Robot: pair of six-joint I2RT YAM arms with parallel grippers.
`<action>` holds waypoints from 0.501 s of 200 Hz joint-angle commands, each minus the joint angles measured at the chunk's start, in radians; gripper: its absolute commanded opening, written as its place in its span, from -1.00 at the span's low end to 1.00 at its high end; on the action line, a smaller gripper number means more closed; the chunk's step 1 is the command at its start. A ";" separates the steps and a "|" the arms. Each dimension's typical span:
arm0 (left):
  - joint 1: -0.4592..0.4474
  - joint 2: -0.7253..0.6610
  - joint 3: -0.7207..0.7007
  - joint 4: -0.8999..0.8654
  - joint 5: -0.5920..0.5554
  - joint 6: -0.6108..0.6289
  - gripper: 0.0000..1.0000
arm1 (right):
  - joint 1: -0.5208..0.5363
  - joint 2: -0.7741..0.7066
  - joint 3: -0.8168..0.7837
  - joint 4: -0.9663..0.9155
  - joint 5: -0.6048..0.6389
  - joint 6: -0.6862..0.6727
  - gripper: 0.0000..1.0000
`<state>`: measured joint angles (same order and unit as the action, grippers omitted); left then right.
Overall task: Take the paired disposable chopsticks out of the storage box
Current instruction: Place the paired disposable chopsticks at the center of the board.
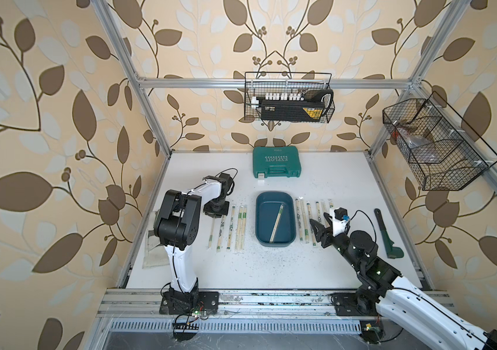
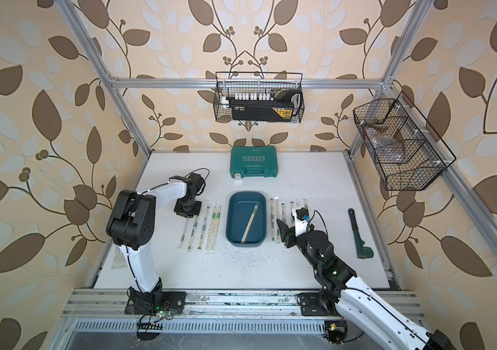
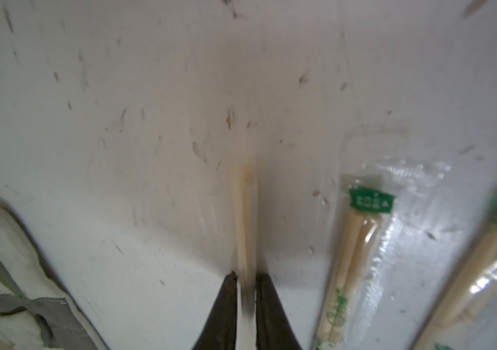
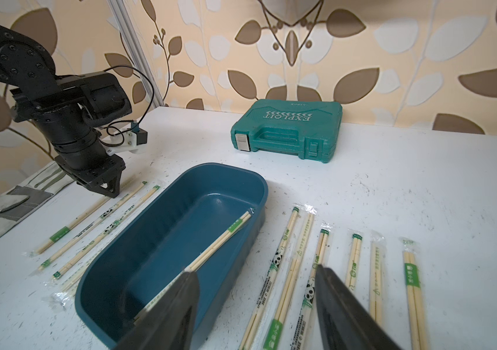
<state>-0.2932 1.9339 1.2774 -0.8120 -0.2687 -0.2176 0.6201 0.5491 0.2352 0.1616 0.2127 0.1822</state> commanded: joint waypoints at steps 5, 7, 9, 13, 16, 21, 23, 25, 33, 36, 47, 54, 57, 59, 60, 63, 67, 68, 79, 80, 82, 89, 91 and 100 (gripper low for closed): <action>0.012 0.012 -0.003 -0.017 0.019 -0.030 -0.56 | 0.004 -0.003 -0.017 0.018 -0.009 0.003 0.27; 0.014 0.013 -0.001 -0.019 0.016 -0.031 -0.52 | 0.004 -0.003 -0.016 0.018 -0.010 0.003 0.27; 0.013 0.014 -0.001 -0.021 0.014 -0.034 -0.48 | 0.004 -0.003 -0.016 0.017 -0.009 0.003 0.27; 0.013 0.011 0.002 -0.023 0.013 -0.039 -0.41 | 0.004 -0.004 -0.016 0.018 -0.009 0.003 0.27; 0.013 0.010 0.002 -0.024 0.013 -0.040 -0.38 | 0.004 -0.004 -0.017 0.018 -0.010 0.003 0.27; 0.012 0.007 0.003 -0.026 0.013 -0.040 -0.36 | 0.006 -0.005 -0.017 0.018 -0.010 0.003 0.27; 0.012 0.007 0.004 -0.028 0.011 -0.041 -0.36 | 0.005 -0.004 -0.017 0.018 -0.010 0.003 0.27; 0.014 0.004 0.006 -0.030 0.008 -0.043 -0.35 | 0.004 -0.003 -0.017 0.018 -0.010 0.002 0.27; 0.013 -0.007 0.012 -0.044 -0.011 -0.054 -0.35 | 0.004 -0.003 -0.016 0.019 -0.010 0.003 0.27; 0.012 -0.013 0.015 -0.050 -0.017 -0.058 -0.34 | 0.004 -0.003 -0.017 0.019 -0.010 0.003 0.27; 0.012 -0.038 0.032 -0.074 -0.025 -0.064 -0.31 | 0.004 -0.002 -0.016 0.018 -0.012 0.002 0.27; 0.012 -0.060 0.048 -0.097 -0.032 -0.072 -0.27 | 0.004 -0.002 -0.016 0.019 -0.010 0.003 0.27; 0.012 -0.070 0.056 -0.108 -0.033 -0.077 -0.25 | 0.004 -0.002 -0.016 0.019 -0.010 0.002 0.27; 0.012 -0.077 0.063 -0.115 -0.035 -0.079 -0.23 | 0.004 -0.002 -0.016 0.018 -0.010 0.002 0.27; 0.011 -0.080 0.066 -0.119 -0.034 -0.080 -0.23 | 0.004 -0.002 -0.016 0.018 -0.010 0.002 0.27; 0.011 -0.091 0.074 -0.128 -0.035 -0.082 -0.21 | 0.005 -0.002 -0.016 0.018 -0.010 0.002 0.27; 0.008 -0.109 0.087 -0.142 -0.032 -0.087 -0.19 | 0.005 -0.002 -0.015 0.019 -0.010 0.002 0.27; 0.007 -0.113 0.090 -0.144 -0.032 -0.088 -0.19 | 0.005 -0.002 -0.015 0.019 -0.010 0.002 0.27; -0.009 -0.161 0.132 -0.183 -0.030 -0.106 -0.15 | 0.005 -0.003 -0.013 0.017 -0.013 0.001 0.27; -0.011 -0.164 0.137 -0.186 -0.030 -0.107 -0.15 | 0.005 -0.004 -0.013 0.016 -0.014 0.001 0.27; -0.016 -0.173 0.146 -0.192 -0.028 -0.110 -0.14 | 0.005 -0.004 -0.013 0.014 -0.015 -0.001 0.27; -0.045 -0.200 0.177 -0.208 -0.024 -0.117 -0.10 | 0.005 -0.010 -0.014 0.015 -0.022 -0.003 0.27; -0.055 -0.206 0.183 -0.211 -0.024 -0.117 -0.09 | 0.004 -0.012 -0.014 0.015 -0.023 -0.004 0.27; -0.107 -0.225 0.232 -0.228 -0.024 -0.128 -0.01 | 0.005 -0.021 -0.018 0.017 -0.026 -0.002 0.27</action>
<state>-0.3000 1.8572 1.3769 -0.9482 -0.2867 -0.2962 0.6201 0.5484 0.2352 0.1616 0.2081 0.1822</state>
